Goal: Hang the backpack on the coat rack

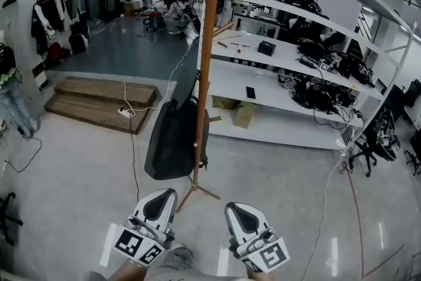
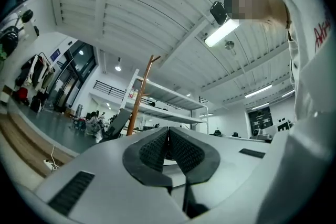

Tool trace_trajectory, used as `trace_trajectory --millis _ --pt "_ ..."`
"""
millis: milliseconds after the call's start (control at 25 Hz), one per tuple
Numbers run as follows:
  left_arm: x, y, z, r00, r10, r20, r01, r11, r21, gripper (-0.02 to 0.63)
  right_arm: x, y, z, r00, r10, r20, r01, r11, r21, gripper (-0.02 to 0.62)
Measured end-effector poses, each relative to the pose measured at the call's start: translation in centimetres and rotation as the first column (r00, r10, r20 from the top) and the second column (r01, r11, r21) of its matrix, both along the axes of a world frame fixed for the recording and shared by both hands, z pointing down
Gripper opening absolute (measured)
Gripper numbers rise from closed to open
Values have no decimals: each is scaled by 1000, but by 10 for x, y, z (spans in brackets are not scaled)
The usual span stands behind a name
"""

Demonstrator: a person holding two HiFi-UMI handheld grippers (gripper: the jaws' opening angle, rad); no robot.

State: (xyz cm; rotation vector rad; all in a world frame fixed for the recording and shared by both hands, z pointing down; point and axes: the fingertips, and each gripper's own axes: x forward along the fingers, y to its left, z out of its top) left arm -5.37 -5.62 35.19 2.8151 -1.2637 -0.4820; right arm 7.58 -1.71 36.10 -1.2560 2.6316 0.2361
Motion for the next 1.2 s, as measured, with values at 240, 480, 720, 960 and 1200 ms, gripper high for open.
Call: trace_trajectory --millis 240,480,720,960,1200 --pt "4 32 -5 1000 29 -11 -29 999 -17 18 -1 35 -4 1000 12 -25 -12 1000 -10 25" --pt "4 56 -6 998 64 -10 -65 997 -42 18 -22 52 -8 1000 -11 -20 11 1000 -10 25" --pt "-1 66 0 997 81 -9 -81 995 -62 18 -35 61 -6 999 -21 -35 20 1000 -7 25" --pt "-1 68 2 995 101 -2 -101 993 -62 18 -42 62 -6 999 -17 -46 17 1000 -4 25" --pt "2 70 1 994 114 5 -113 992 -64 18 -44 62 -6 998 -22 -61 22 1000 2 25"
